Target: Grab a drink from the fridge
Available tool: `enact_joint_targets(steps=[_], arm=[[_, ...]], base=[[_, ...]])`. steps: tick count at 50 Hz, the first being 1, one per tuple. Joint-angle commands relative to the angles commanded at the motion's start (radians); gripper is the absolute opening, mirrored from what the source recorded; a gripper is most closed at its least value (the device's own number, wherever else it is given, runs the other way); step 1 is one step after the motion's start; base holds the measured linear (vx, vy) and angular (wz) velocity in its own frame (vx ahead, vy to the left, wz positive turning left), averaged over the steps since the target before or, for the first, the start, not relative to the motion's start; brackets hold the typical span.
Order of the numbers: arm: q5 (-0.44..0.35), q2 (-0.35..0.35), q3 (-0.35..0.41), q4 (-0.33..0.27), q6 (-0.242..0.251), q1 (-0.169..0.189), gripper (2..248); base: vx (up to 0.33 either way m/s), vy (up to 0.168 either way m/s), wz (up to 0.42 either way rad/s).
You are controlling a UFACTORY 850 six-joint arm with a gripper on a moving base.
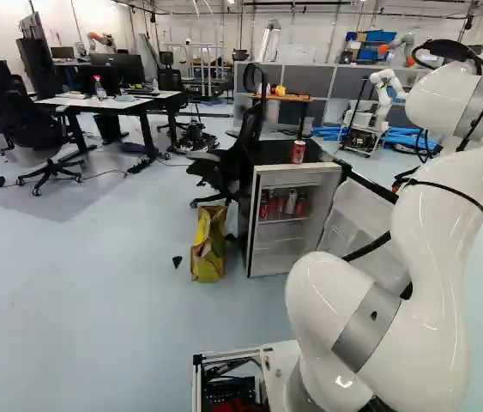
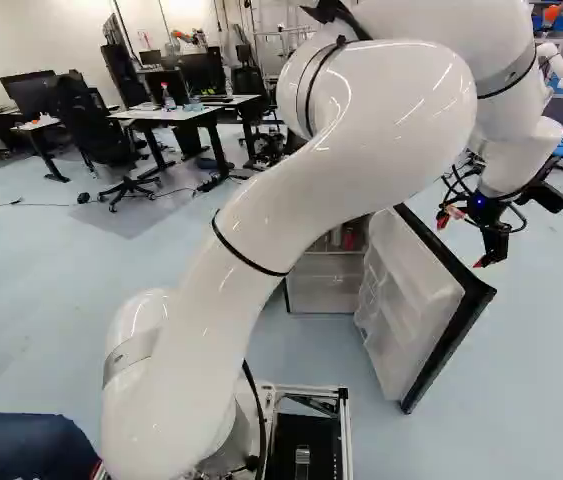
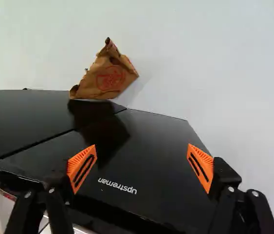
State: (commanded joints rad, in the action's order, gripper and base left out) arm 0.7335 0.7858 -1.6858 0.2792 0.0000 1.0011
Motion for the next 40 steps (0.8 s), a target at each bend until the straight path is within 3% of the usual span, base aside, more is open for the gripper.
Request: enact_joint_targets(steps=[40], arm=[[0.000,-0.061,0.096,0.000,0.000,0.011,247]], base=[[0.000,0.000,0.000]])
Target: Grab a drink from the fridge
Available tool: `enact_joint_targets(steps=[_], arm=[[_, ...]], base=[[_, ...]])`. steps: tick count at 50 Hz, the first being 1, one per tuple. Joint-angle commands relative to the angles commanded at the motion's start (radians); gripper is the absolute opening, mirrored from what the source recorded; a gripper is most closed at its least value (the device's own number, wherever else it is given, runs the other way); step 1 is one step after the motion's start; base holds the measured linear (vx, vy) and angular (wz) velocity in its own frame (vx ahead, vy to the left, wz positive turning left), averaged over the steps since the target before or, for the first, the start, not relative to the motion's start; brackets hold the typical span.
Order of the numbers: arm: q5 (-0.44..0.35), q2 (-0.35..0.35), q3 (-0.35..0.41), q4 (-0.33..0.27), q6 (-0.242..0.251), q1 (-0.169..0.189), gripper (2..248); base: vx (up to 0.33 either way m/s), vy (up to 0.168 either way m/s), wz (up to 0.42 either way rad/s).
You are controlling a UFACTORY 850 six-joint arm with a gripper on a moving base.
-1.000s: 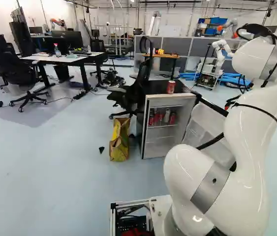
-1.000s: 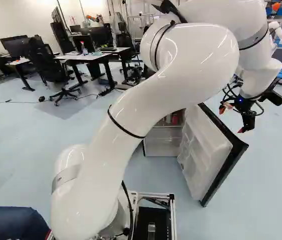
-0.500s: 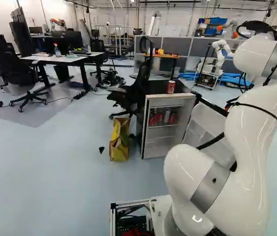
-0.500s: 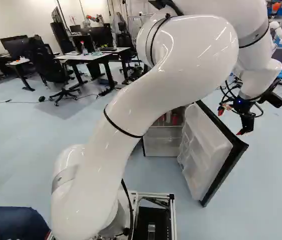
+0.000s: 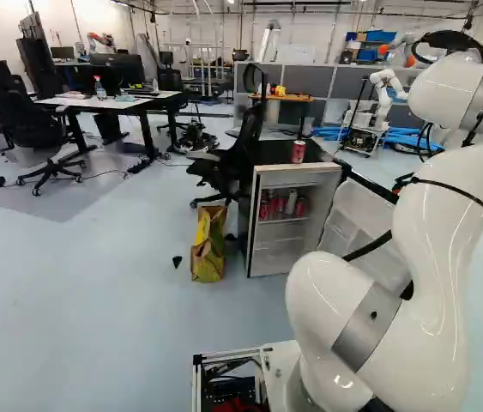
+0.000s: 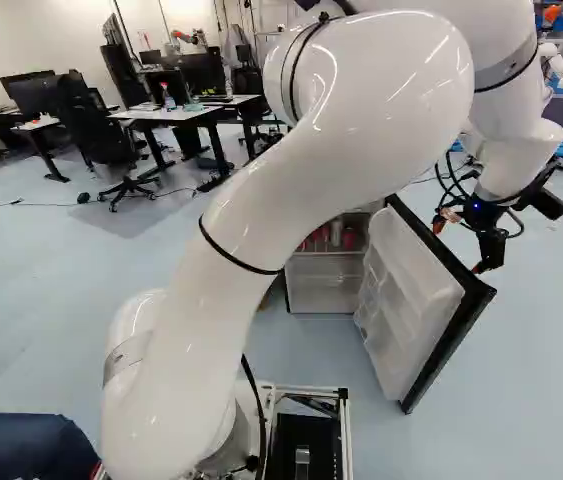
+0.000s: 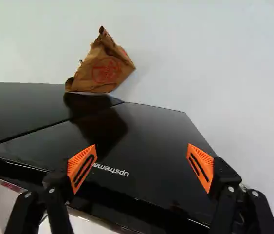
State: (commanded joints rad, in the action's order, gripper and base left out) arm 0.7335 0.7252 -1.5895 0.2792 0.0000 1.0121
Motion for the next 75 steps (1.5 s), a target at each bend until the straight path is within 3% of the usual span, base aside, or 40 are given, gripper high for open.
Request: enact_joint_targets(steps=[75], arm=[[0.000,-0.153,0.239,0.000,0.000,-0.003,247]], base=[[0.000,0.000,0.000]])
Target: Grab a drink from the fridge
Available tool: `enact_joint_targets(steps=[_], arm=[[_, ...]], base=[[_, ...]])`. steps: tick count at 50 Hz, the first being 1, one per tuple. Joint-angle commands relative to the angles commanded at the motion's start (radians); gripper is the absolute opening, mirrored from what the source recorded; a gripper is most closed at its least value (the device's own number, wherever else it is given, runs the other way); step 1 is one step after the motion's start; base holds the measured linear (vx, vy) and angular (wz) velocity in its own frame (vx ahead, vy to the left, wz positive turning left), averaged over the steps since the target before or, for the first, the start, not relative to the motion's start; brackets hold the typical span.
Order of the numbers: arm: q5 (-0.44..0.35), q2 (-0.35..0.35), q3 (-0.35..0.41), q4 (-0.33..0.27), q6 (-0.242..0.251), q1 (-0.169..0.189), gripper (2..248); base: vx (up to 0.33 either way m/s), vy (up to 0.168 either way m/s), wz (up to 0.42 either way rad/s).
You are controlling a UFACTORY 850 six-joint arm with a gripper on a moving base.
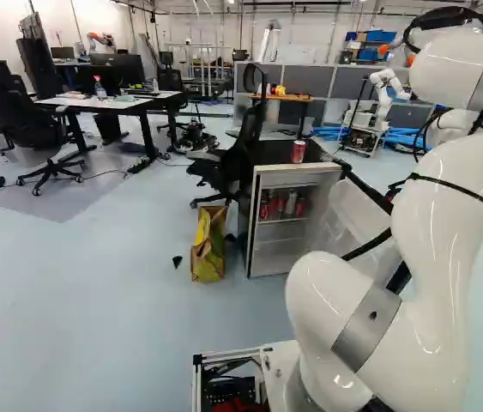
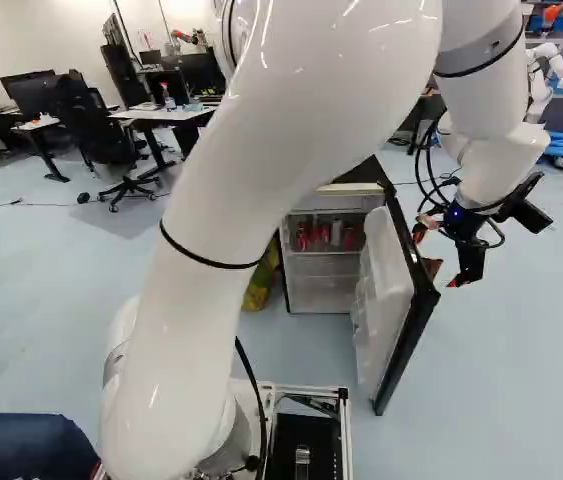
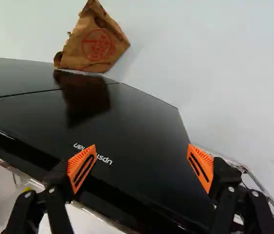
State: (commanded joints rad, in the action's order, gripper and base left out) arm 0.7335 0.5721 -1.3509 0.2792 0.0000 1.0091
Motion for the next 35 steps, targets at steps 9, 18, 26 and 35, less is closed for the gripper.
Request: enact_joint_targets(steps=[9,18,26,35], arm=[[0.000,-0.022,0.034,0.000,0.000,-0.003,247],[0.000,-0.044,0.067,0.000,0.000,-0.010,247],[0.000,-0.065,0.098,0.000,0.000,-0.019,247],[0.000,-0.088,0.133,0.000,0.000,-0.029,247]], base=[[0.000,0.000,0.000],[0.000,0.000,0.000],[0.000,0.000,0.000],[0.000,0.000,0.000]])
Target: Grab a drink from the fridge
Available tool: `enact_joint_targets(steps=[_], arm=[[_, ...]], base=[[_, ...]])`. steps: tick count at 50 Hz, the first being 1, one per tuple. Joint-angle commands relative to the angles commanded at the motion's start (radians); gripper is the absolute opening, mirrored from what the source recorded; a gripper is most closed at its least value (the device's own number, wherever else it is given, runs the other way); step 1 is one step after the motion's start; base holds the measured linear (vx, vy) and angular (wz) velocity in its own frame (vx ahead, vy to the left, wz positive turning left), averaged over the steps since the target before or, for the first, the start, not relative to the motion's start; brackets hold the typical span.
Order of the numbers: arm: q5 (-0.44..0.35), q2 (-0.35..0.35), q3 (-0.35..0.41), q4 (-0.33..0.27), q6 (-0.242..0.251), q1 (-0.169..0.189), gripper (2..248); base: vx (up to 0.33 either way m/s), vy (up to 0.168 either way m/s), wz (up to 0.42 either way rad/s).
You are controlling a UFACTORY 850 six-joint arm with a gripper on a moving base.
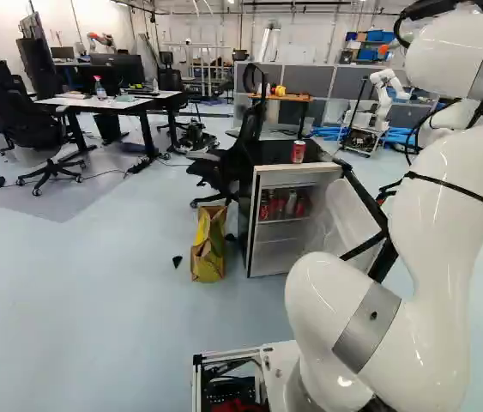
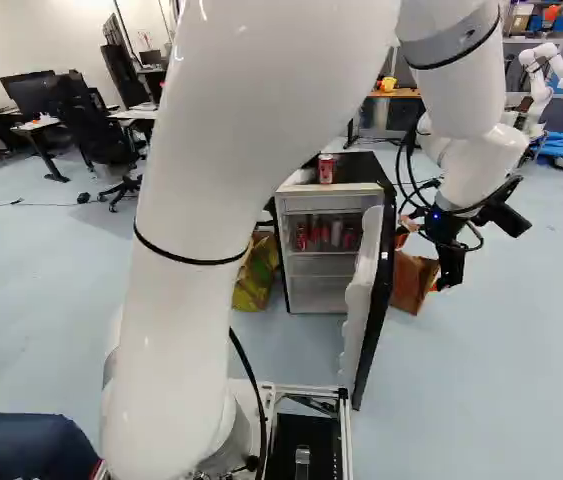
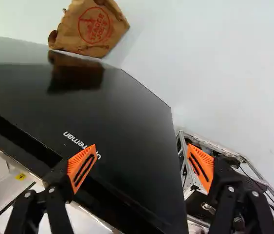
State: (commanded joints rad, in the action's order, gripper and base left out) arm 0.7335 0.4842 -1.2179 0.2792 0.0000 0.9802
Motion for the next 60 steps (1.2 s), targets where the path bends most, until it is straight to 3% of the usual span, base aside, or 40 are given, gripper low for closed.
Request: enact_joint_targets(steps=[60], arm=[[0.000,-0.142,0.207,0.000,0.000,-0.099,247]], base=[[0.000,0.000,0.000]])
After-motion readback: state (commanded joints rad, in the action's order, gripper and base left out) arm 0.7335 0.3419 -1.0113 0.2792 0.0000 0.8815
